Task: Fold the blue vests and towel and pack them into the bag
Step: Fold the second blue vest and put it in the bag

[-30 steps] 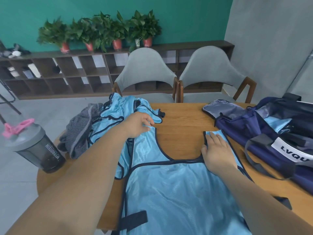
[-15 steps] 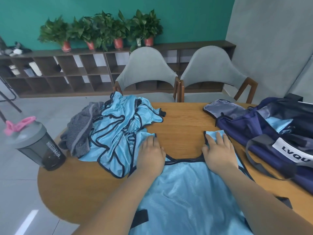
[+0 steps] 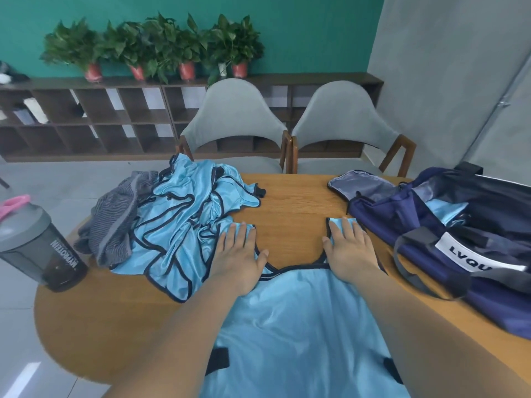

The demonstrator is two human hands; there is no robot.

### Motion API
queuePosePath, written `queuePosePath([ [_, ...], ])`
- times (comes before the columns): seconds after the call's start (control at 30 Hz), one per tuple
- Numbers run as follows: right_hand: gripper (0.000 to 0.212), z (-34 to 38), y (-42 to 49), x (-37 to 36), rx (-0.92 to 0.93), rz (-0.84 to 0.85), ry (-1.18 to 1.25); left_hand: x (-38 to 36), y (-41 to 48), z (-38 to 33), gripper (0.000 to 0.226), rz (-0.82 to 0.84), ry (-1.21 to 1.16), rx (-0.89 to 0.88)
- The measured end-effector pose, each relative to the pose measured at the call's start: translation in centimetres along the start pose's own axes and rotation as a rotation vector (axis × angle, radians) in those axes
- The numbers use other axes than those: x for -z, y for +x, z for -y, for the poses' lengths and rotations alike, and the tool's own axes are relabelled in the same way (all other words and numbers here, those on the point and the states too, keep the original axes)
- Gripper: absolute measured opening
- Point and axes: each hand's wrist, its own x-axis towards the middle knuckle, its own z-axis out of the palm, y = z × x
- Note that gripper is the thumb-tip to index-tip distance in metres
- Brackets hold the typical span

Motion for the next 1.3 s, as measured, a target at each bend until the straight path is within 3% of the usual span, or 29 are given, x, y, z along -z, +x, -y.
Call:
queuePosePath([
  [0.1,0.059,-0.2,-0.1,0.7,0.014,-0.059,0.155,0.1,-0.7,0.2,0.069,-0.26,-0.112,-0.068],
  [0.17,0.047,-1.1,-1.2,1.5,0.089,-0.195,0.302,0.5,-1.5,0.5,0.06,-0.444,-0.149,-0.12],
  [0.23,0.031,-2.3,-2.9,2.6,0.2,-0.312,0.287,1.0,-2.4,1.2,0.048,-0.54,-0.158,-0.161],
  [0.33,0.018,-4.5,-5.5,3.9,0.307,-0.264,0.163,2.0,-3.8,3.0,0.035,-0.411,-0.184,-0.257],
  [0.47,0.028,-6.8,-6.9,4.2,0.37,-0.128,0.051,3.2,-5.4,4.8,0.034,-0.182,-0.108,-0.375],
  [0.7,0.018,-6.4,-7.3,4.1,0.238,-0.057,0.125,3.9,-5.6,5.7,0.026,-0.02,-0.183,-0.238],
  [0.83,0.015,-5.7,-8.1,4.4,0.233,-0.115,0.112,4.1,-5.5,6.3,0.012,0.002,-0.237,-0.21],
  [1.13,0.024,-6.1,-8.6,4.5,0.16,-0.06,-0.009,4.5,-6.1,6.4,0.012,0.043,-0.107,-0.21],
  [1.3,0.023,-5.6,-8.8,5.0,0.141,-0.126,0.089,4.5,-6.2,6.4,0.01,-0.056,-0.297,-0.158],
])
